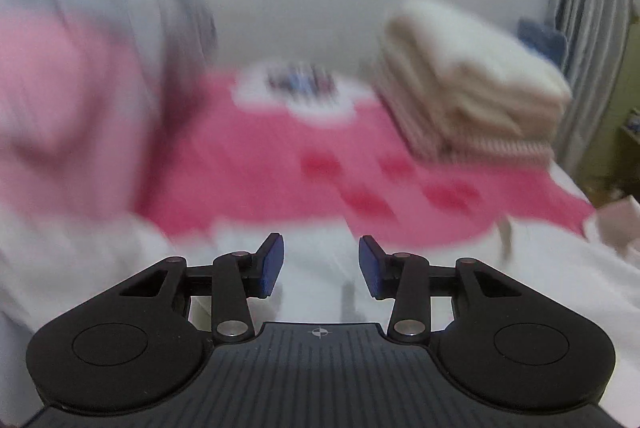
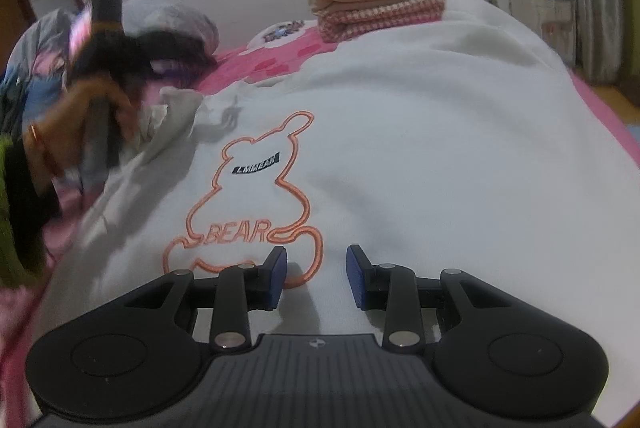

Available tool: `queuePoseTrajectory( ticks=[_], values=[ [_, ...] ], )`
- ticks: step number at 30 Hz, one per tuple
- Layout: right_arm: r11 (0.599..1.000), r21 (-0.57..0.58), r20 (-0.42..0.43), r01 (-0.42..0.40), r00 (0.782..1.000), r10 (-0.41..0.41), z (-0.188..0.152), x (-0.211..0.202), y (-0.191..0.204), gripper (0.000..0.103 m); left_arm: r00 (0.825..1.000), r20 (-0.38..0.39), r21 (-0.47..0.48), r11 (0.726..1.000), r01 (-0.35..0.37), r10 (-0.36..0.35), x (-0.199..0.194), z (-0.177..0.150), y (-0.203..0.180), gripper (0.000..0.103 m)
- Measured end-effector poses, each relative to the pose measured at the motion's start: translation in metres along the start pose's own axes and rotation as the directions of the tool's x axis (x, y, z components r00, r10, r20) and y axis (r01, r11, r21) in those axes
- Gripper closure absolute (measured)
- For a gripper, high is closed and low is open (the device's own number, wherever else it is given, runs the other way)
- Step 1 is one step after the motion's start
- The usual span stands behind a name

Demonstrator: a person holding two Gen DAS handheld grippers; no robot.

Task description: Fold clothes

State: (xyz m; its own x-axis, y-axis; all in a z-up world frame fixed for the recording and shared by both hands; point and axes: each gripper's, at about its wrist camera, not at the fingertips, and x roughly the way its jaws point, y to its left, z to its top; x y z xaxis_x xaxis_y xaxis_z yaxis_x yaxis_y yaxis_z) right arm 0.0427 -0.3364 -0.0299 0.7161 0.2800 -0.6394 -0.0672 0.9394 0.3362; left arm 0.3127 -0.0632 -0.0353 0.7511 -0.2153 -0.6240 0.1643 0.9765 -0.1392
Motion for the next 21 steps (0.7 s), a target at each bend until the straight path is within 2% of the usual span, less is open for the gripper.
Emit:
queuePoseTrajectory(
  ticks=[3, 6, 8, 10, 15, 19, 21],
  values=[
    [1.000, -0.028, 0.033, 0.008, 0.999, -0.007, 0.034, -0.008, 0.000, 0.067, 1.000, 0.002, -0.011, 1.000, 0.013, -0.013, 0.019, -0.022, 0.002, 0.062],
    [0.997, -0.079, 0.075, 0.010, 0.997, -0.004, 0.091, 0.003, -0.002, 0.065, 0.998, 0.062, 0.003, 1.000, 0.027, -0.027, 0.021, -0.041, 0.007, 0.062],
    [0.996, -0.094, 0.087, -0.003, 0.996, 0.012, 0.134, 0.026, -0.007, 0.050, 0.996, 0.082, -0.015, 0.999, 0.045, -0.044, 0.020, -0.043, 0.009, 0.061],
    [0.994, -0.107, 0.085, -0.013, 0.996, 0.022, 0.173, 0.054, -0.014, 0.040, 0.995, 0.083, -0.040, 0.997, 0.065, -0.061, 0.020, -0.044, 0.014, 0.061],
    [0.998, -0.052, -0.031, 0.030, 0.999, -0.032, 0.241, 0.146, -0.034, 0.040, 0.992, 0.096, -0.056, 0.994, 0.092, -0.087, 0.017, -0.047, 0.017, 0.057],
    [0.994, -0.042, -0.151, 0.102, 0.983, -0.107, 0.257, 0.203, -0.044, 0.038, 0.990, 0.103, -0.056, 0.993, 0.100, -0.094, 0.017, -0.049, 0.017, 0.055],
    [0.994, -0.025, -0.211, 0.107, 0.971, -0.110, 0.258, 0.221, -0.047, 0.038, 0.989, 0.107, -0.064, 0.992, 0.107, -0.100, 0.017, -0.049, 0.019, 0.055]
  ],
)
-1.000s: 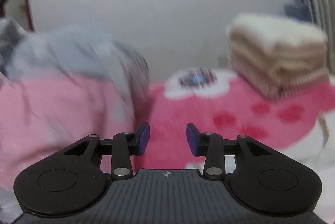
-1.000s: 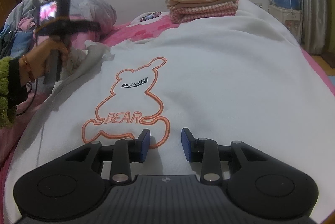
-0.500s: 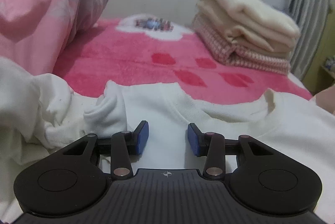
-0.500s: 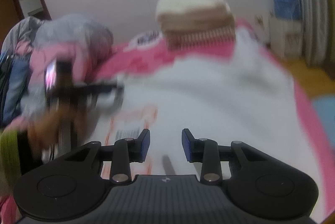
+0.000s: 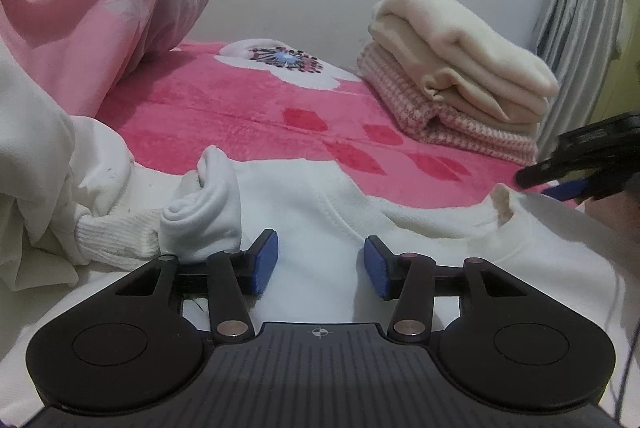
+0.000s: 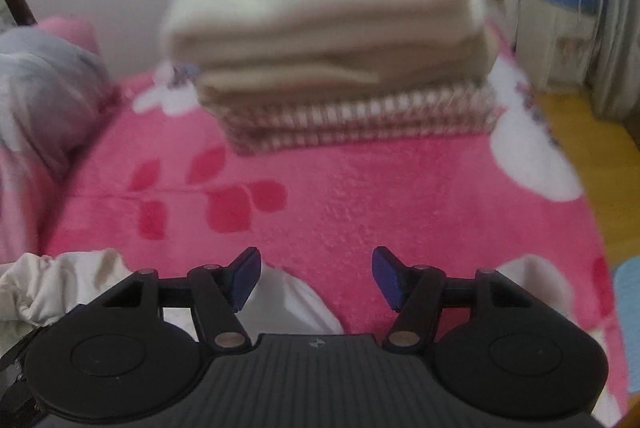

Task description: Fold clothes

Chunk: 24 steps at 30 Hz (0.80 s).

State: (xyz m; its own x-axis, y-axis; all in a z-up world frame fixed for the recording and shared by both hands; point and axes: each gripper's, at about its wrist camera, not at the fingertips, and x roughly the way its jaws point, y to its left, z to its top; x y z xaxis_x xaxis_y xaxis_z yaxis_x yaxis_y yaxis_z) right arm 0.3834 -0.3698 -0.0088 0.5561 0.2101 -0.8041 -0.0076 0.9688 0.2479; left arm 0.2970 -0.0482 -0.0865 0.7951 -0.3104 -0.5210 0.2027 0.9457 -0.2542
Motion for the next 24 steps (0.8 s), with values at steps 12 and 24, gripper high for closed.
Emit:
queuePoseTrajectory(
  ticks=[12, 24],
  values=[
    [0.985, -0.169, -0.098, 0.015, 0.995, -0.032, -0.001, 0.010, 0.046, 0.095, 1.000, 0.015, -0.020, 1.000, 0.013, -0.013, -0.001, 0.000, 0.003, 0.054],
    [0.929, -0.205, 0.154, 0.309, 0.947, -0.281, -0.030, 0.021, 0.051, 0.060, 0.998, 0.037, -0.091, 0.995, 0.049, -0.046, -0.003, 0.001, 0.014, 0.055]
  ],
)
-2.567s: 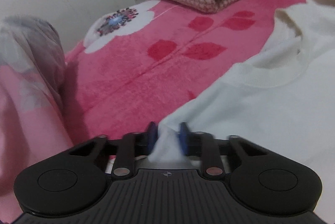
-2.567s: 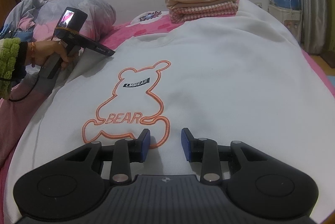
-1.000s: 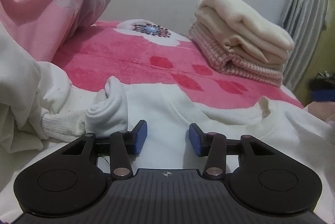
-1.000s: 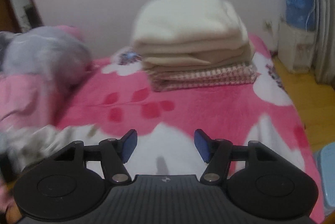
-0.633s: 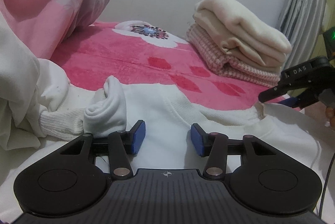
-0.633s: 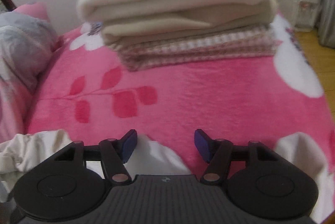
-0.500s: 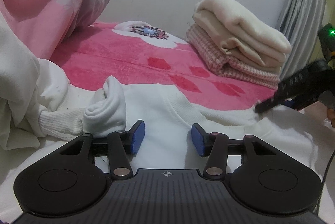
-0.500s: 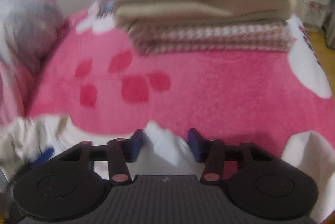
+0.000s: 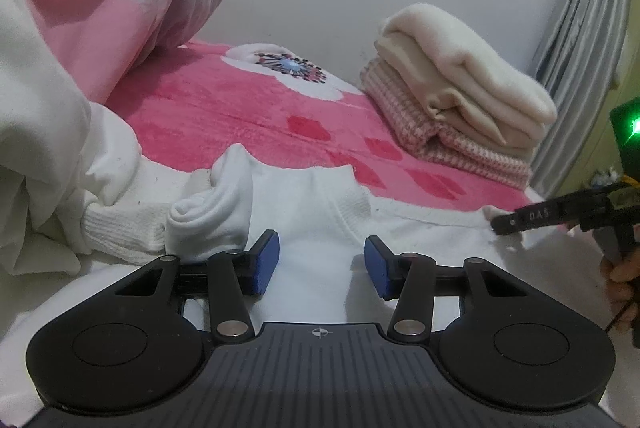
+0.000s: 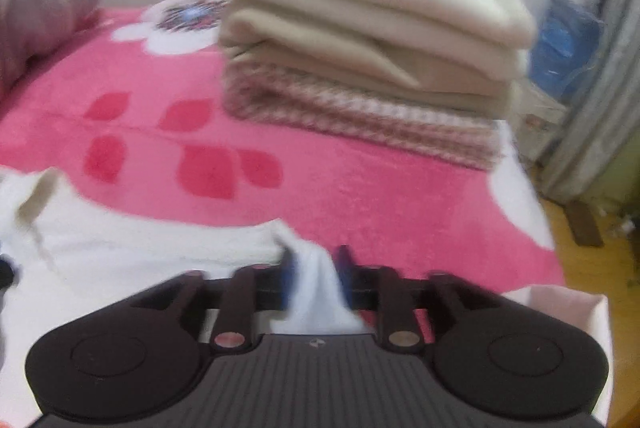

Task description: Fold clothes

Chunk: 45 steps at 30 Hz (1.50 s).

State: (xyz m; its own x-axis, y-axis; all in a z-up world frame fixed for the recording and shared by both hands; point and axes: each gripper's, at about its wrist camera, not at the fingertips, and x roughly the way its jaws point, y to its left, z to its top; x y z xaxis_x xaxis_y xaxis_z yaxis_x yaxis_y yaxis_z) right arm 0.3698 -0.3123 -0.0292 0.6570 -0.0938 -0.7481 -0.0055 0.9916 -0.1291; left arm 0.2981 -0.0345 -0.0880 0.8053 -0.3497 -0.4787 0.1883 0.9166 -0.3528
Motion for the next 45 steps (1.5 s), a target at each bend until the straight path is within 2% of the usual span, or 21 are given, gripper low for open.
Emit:
queuePoseTrajectory(
  ticks=[1, 3, 5, 6, 10, 13, 14, 15, 17, 19, 21, 22, 26, 30, 31, 35, 39, 40, 41, 43, 45],
  values=[
    [0.999, 0.036, 0.031, 0.005, 1.000, -0.006, 0.001, -0.008, -0.005, 0.055, 1.000, 0.004, -0.017, 1.000, 0.013, -0.013, -0.001, 0.000, 0.003, 0.055],
    [0.997, 0.079, 0.149, -0.023, 0.989, 0.011, 0.001, -0.033, -0.013, 0.055, 0.999, 0.012, -0.043, 0.999, 0.034, -0.034, -0.002, 0.000, 0.007, 0.055],
    [0.998, 0.051, 0.250, -0.022, 0.968, 0.009, 0.002, -0.056, -0.007, 0.054, 0.999, 0.013, -0.045, 0.998, 0.035, -0.034, -0.002, 0.000, 0.007, 0.055],
    [0.998, 0.032, 0.275, -0.049, 0.961, 0.038, 0.003, -0.064, -0.003, 0.054, 0.999, 0.013, -0.044, 0.998, 0.033, -0.033, -0.001, 0.000, 0.006, 0.055],
    [0.970, -0.083, 0.179, -0.230, 0.954, 0.241, 0.007, -0.065, 0.035, 0.057, 0.999, 0.015, -0.049, 0.998, 0.037, -0.036, -0.002, 0.000, 0.006, 0.055],
    [0.917, -0.111, 0.045, -0.382, 0.920, 0.389, 0.010, -0.044, 0.068, 0.060, 0.999, 0.016, -0.053, 0.998, 0.040, -0.039, -0.002, -0.001, 0.006, 0.055],
    [0.907, -0.110, -0.005, -0.406, 0.913, 0.407, 0.010, -0.032, 0.078, 0.060, 0.999, 0.016, -0.054, 0.998, 0.041, -0.040, -0.002, -0.001, 0.007, 0.055],
    [0.905, -0.106, -0.050, -0.412, 0.911, 0.409, 0.009, -0.020, 0.087, 0.062, 0.999, 0.017, -0.055, 0.998, 0.042, -0.041, -0.002, -0.001, 0.007, 0.055],
    [0.923, -0.089, -0.094, -0.375, 0.925, 0.367, 0.008, 0.005, 0.100, 0.063, 0.999, 0.016, -0.058, 0.997, 0.044, -0.043, -0.001, -0.001, 0.007, 0.055],
    [0.945, -0.038, -0.042, -0.325, 0.945, 0.324, 0.017, 0.011, 0.094, 0.061, 0.999, 0.017, -0.061, 0.997, 0.047, -0.046, -0.001, 0.000, 0.007, 0.055],
    [0.980, 0.060, 0.012, -0.190, 0.982, 0.189, 0.027, 0.008, 0.073, 0.060, 0.999, 0.018, -0.066, 0.997, 0.050, -0.049, -0.001, 0.000, 0.008, 0.055],
    [0.983, 0.111, 0.037, -0.147, 0.989, 0.144, 0.030, 0.002, 0.057, 0.060, 0.999, 0.018, -0.066, 0.997, 0.050, -0.049, -0.001, 0.000, 0.009, 0.055],
    [0.948, 0.273, 0.141, -0.165, 0.981, 0.130, 0.029, -0.044, -0.036, 0.060, 0.999, 0.018, -0.065, 0.997, 0.049, -0.047, 0.000, 0.000, 0.009, 0.055],
    [0.926, 0.319, 0.087, -0.200, 0.980, 0.181, 0.016, -0.071, -0.113, 0.057, 0.999, 0.016, -0.060, 0.997, 0.045, -0.044, 0.000, 0.000, 0.009, 0.055],
    [0.929, 0.311, 0.061, -0.201, 0.980, 0.191, 0.011, -0.072, -0.122, 0.053, 0.999, 0.016, -0.059, 0.997, 0.044, -0.043, -0.001, 0.000, 0.009, 0.055],
    [0.944, 0.226, -0.052, -0.240, 0.965, 0.258, -0.008, -0.064, -0.128, 0.043, 0.999, 0.016, -0.057, 0.997, 0.043, -0.042, -0.001, 0.000, 0.009, 0.055],
    [0.957, 0.097, -0.114, -0.275, 0.952, 0.285, -0.019, -0.044, -0.102, 0.038, 0.999, 0.014, -0.054, 0.998, 0.041, -0.040, -0.001, 0.000, 0.008, 0.055],
    [0.959, 0.076, -0.130, -0.273, 0.951, 0.281, -0.021, -0.039, -0.096, 0.042, 0.999, 0.014, -0.053, 0.998, 0.040, -0.039, -0.001, 0.000, 0.008, 0.055],
    [0.962, 0.059, -0.149, -0.267, 0.950, 0.273, -0.023, -0.034, -0.090, 0.063, 0.999, 0.014, -0.052, 0.998, 0.040, -0.039, -0.001, 0.000, 0.008, 0.055],
    [0.960, 0.019, -0.161, -0.278, 0.947, 0.277, -0.027, -0.036, -0.081, 0.096, 0.999, 0.014, -0.052, 0.998, 0.039, -0.039, -0.001, 0.000, 0.008, 0.055],
    [0.977, -0.062, -0.123, -0.203, 0.973, 0.194, -0.031, -0.039, -0.070, 0.099, 0.999, 0.013, -0.049, 0.998, 0.036, -0.036, -0.001, 0.000, 0.008, 0.055]
  ],
)
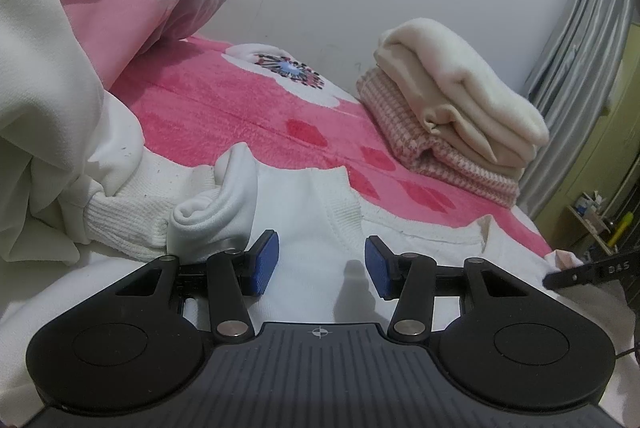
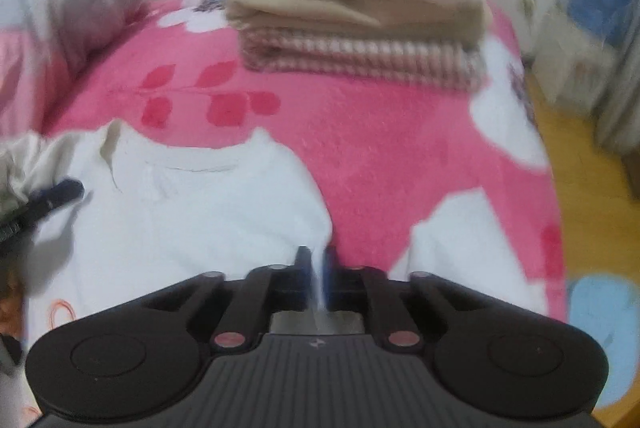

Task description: Fold clothes

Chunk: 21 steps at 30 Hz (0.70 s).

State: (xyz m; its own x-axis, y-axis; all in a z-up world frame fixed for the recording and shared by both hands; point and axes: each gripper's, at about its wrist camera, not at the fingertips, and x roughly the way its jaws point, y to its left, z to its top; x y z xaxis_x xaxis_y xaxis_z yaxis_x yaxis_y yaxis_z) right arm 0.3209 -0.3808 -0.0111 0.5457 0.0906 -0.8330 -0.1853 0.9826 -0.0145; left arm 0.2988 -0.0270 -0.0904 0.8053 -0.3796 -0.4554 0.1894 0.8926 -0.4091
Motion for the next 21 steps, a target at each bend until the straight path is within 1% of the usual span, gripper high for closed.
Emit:
queuePoseTrajectory(
  ticks=[2, 4, 5, 7, 9, 11, 12, 14, 17, 21],
  values=[
    [0.993, -0.050, 0.032, 0.111, 0.994, -0.109, -0.002, 0.007, 0.009, 0.100, 1.000, -0.002, 0.007, 1.000, -0.006, 0.006, 0.000, 0.000, -0.001, 0.055],
    [0.985, -0.015, 0.020, 0.174, 0.985, -0.174, -0.005, 0.023, 0.003, 0.100, 1.000, -0.004, 0.015, 1.000, -0.013, 0.013, 0.001, 0.000, -0.003, 0.055],
    [0.981, 0.009, 0.025, 0.194, 0.981, -0.194, -0.007, 0.029, -0.001, 0.101, 1.000, -0.006, 0.019, 1.000, -0.018, 0.018, 0.001, 0.000, -0.003, 0.055],
    [0.975, 0.107, 0.062, 0.193, 0.978, -0.200, -0.007, 0.026, -0.008, 0.100, 1.000, -0.008, 0.027, 0.999, -0.025, 0.026, 0.002, 0.000, -0.005, 0.055],
    [0.960, 0.208, 0.091, 0.188, 0.973, -0.211, -0.008, 0.018, -0.014, 0.099, 0.999, -0.016, 0.042, 0.998, -0.037, 0.038, 0.003, 0.001, -0.007, 0.055],
    [0.944, 0.271, 0.149, 0.189, 0.961, -0.235, -0.010, -0.002, -0.015, 0.095, 0.998, -0.024, 0.065, 0.996, -0.054, 0.055, 0.004, 0.002, -0.012, 0.054],
    [0.942, 0.286, 0.177, 0.174, 0.957, -0.231, -0.011, -0.013, -0.015, 0.093, 0.997, -0.026, 0.078, 0.995, -0.065, 0.067, 0.003, 0.003, -0.015, 0.054],
    [0.942, 0.311, 0.223, 0.126, 0.954, -0.202, -0.015, -0.036, -0.018, 0.081, 0.995, -0.023, 0.098, 0.991, -0.095, 0.098, -0.001, 0.006, -0.022, 0.052],
    [0.941, 0.337, 0.272, 0.035, 0.953, -0.133, -0.024, -0.071, -0.019, 0.081, 0.992, -0.008, 0.084, 0.989, -0.125, 0.126, -0.017, 0.013, -0.033, 0.049],
    [0.937, 0.341, 0.329, -0.074, 0.943, -0.045, -0.042, -0.113, -0.010, 0.081, 0.989, -0.026, 0.094, 0.985, -0.141, 0.144, -0.043, 0.022, -0.050, 0.049]
  ],
)
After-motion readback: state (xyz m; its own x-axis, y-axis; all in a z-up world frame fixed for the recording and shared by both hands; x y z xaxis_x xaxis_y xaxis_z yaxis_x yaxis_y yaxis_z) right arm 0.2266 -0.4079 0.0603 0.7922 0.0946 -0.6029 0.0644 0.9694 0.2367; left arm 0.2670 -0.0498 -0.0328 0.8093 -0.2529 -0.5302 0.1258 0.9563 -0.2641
